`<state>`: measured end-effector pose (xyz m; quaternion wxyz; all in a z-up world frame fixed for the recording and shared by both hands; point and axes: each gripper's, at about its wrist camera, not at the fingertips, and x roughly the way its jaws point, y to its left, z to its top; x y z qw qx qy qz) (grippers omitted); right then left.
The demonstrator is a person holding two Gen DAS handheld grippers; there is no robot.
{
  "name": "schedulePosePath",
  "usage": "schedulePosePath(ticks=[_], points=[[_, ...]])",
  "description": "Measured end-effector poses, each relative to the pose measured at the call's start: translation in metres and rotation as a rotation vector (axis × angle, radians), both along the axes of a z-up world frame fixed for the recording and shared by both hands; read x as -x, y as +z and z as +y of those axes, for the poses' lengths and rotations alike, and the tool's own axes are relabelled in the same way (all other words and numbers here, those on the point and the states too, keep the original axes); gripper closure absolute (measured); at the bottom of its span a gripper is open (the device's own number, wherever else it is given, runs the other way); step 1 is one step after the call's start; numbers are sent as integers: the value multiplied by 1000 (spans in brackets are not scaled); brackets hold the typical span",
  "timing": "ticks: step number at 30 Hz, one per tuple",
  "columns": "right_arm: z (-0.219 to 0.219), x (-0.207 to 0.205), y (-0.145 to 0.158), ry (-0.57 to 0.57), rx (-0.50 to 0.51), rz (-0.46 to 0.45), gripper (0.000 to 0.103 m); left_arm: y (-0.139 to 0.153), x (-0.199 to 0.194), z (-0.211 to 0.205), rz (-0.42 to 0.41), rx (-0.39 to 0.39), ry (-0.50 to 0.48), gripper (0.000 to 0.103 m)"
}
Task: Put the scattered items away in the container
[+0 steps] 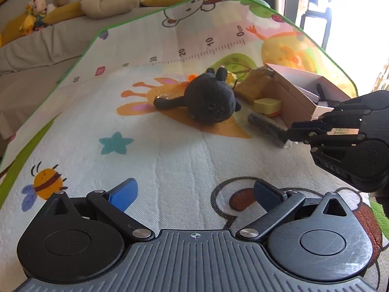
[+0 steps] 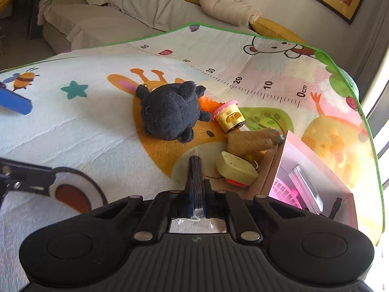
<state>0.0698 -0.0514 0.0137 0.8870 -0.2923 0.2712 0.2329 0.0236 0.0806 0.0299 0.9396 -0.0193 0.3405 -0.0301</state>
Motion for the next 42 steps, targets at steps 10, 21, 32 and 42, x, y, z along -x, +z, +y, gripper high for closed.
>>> schedulePosePath(ticks=[10,21,32,42], points=[[-76,48,19,-75,-214,132,69,-1,-33,-55,-82,-57,-239,0],[-163,60,-22,-304,-601,296,6,-21,-114,-109,-81,-231,-464,0],[-156,60,-25,-286,-590,281,0,-28,-112,-117,-74,-202,-579,7],[-142,61,-26,-294,-499,257,0,-23,-61,-98,-19,-72,-670,32]])
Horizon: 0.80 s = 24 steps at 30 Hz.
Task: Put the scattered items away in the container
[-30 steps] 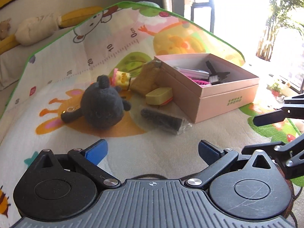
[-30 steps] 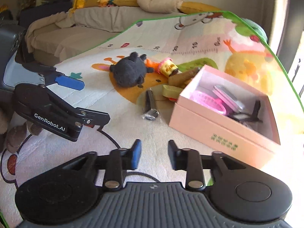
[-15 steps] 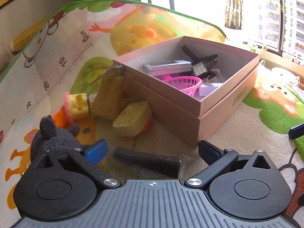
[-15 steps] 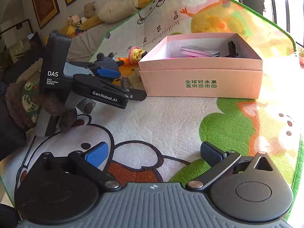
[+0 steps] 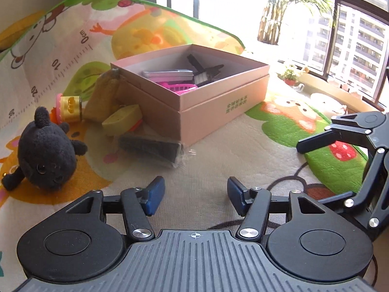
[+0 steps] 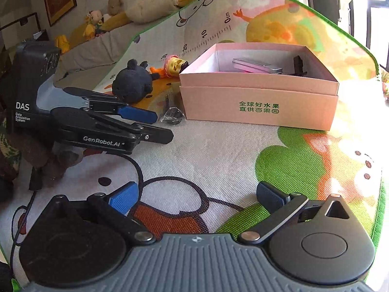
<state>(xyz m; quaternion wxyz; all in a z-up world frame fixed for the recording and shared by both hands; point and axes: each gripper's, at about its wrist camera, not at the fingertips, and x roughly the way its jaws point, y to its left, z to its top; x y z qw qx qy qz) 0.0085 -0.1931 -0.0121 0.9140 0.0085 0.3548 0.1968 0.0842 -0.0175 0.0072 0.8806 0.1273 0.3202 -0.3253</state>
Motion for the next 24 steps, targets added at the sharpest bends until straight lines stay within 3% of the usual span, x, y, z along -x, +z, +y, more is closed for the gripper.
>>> schedulePosePath(ticks=[2,5,8,10,11,13,16,19,24], points=[[2,0,0,0,13,2,0,2,11,4,-35,-11,35,11],[7,-2,1,6,57,8,0,7,16,19,-67,-1,204,6],[24,-8,5,66,128,22,0,12,15,44,-59,-25,452,2],[41,-12,13,81,151,-52,8,14,16,65,-21,13,556,1],[55,-14,17,91,205,-116,14,14,19,73,-3,41,582,1],[86,-23,21,134,325,-216,42,13,26,89,20,94,612,1],[136,-40,12,221,528,-329,55,4,37,97,23,93,623,0],[168,-66,-2,237,647,-323,65,2,43,98,7,105,621,0],[188,-93,-14,191,771,-359,66,-1,41,95,18,97,629,0]])
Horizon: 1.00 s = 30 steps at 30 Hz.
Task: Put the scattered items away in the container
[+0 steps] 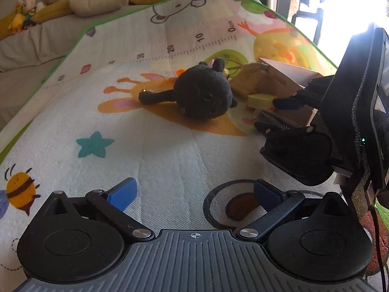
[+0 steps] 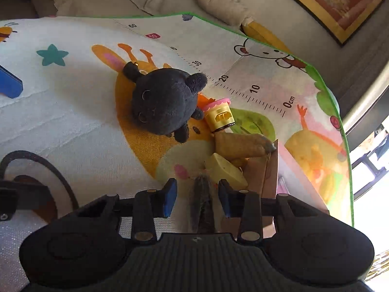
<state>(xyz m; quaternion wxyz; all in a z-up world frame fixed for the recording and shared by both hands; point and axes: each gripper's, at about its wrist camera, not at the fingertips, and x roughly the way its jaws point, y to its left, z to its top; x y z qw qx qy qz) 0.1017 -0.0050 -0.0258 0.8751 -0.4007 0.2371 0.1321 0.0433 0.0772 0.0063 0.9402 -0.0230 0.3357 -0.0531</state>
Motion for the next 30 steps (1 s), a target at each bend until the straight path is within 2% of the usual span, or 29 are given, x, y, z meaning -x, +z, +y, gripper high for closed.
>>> schedulePosePath(ticks=[3,4,5,8,11,15,17,19,20,25,27,29,30], points=[[-2,-4,2,-2,0,16,67,0,0,-1,1,-9,0,0],[-4,-4,4,-1,-10,37,77,0,0,-1,1,-8,0,0],[-7,-3,6,4,-27,65,82,0,1,-1,1,-8,0,0],[-19,17,13,54,-84,119,83,0,1,-1,2,-10,0,0],[-42,55,19,129,-105,163,83,0,1,-2,5,-16,0,0],[-85,105,19,207,-51,154,82,-1,-1,-12,21,-83,-3,0],[-107,116,19,182,-40,149,69,-1,-2,-15,23,-99,-9,0],[-128,120,21,127,-52,125,43,-1,-2,-15,25,-97,-8,0],[-139,119,22,94,-62,114,40,-1,-2,-16,25,-97,-6,0],[-173,108,15,-83,-60,23,35,1,-7,-19,44,-94,7,0],[-183,105,15,-151,-130,35,28,7,-13,-20,46,-67,-3,0],[-193,104,21,-199,-283,86,18,19,-25,-24,6,-39,-1,0],[-199,105,24,-206,-390,128,14,26,-32,-27,-18,-35,8,0]])
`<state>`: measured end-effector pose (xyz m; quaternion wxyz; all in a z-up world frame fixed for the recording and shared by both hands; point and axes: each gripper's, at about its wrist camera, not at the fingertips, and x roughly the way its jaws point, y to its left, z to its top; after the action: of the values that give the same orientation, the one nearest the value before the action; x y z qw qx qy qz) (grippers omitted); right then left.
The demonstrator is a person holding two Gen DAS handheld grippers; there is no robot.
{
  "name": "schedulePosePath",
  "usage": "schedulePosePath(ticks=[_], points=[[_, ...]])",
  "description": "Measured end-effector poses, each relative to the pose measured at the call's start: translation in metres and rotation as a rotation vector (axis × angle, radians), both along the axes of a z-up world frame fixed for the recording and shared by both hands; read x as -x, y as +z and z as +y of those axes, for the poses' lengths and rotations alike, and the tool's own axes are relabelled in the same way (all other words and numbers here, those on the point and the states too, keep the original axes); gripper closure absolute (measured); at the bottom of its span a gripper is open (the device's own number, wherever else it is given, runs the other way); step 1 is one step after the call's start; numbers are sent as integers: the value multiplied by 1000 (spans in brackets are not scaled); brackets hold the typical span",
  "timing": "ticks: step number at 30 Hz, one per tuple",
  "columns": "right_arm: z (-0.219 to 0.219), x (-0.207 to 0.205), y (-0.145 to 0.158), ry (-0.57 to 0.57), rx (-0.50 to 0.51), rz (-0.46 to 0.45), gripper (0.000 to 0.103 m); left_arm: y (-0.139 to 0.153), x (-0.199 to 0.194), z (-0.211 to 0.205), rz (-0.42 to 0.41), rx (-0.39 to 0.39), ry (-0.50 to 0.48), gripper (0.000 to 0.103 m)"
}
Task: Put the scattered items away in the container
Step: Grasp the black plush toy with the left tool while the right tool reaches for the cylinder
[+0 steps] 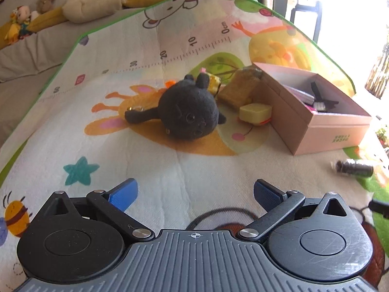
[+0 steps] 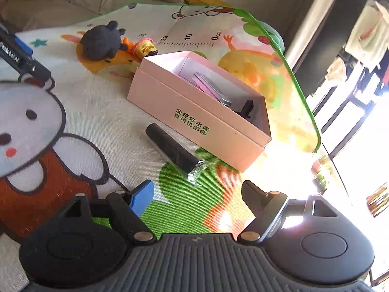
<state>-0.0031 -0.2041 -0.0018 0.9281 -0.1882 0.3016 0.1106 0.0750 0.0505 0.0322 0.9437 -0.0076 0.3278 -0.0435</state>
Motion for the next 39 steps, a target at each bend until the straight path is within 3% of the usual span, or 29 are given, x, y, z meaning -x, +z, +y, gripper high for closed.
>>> schedulePosePath(ticks=[2,4,8,10,12,13,14,18,23,26,31,32,34,37,39], points=[[-9,1,2,-7,-205,58,13,10,-19,-6,-38,1,36,0],[-10,1,2,-26,-326,71,13,16,-46,-10,-52,10,107,0],[-2,-1,-5,-78,-351,54,10,10,-92,-11,12,111,159,0],[-7,-4,-7,-90,-373,69,7,2,-105,-14,24,99,200,0],[-14,-10,-9,-121,-417,98,5,-3,-109,-16,14,52,239,0],[-17,-13,-10,-138,-431,112,5,-5,-108,-16,6,26,241,9],[-19,-15,-12,-151,-444,123,4,-5,-106,-17,2,1,225,32],[-19,-14,-13,-150,-453,126,1,0,-87,-20,-15,-116,107,33],[-18,-15,-13,-145,-453,129,0,9,-31,-41,-121,-458,-104,32],[-18,-15,-12,-143,-452,130,0,7,1,-55,-120,-557,-259,32],[-17,-15,-12,-141,-448,130,0,0,38,-82,-94,-495,-440,29],[-18,-15,-12,-142,-449,130,0,0,44,-88,-107,-477,-452,21],[-18,-15,-12,-146,-450,129,0,3,56,-96,-133,-400,-486,14],[-18,-15,-12,-147,-450,129,0,10,66,-103,-144,-258,-535,11],[-18,-15,-12,-147,-453,129,0,11,73,-109,-149,-231,-577,10]])
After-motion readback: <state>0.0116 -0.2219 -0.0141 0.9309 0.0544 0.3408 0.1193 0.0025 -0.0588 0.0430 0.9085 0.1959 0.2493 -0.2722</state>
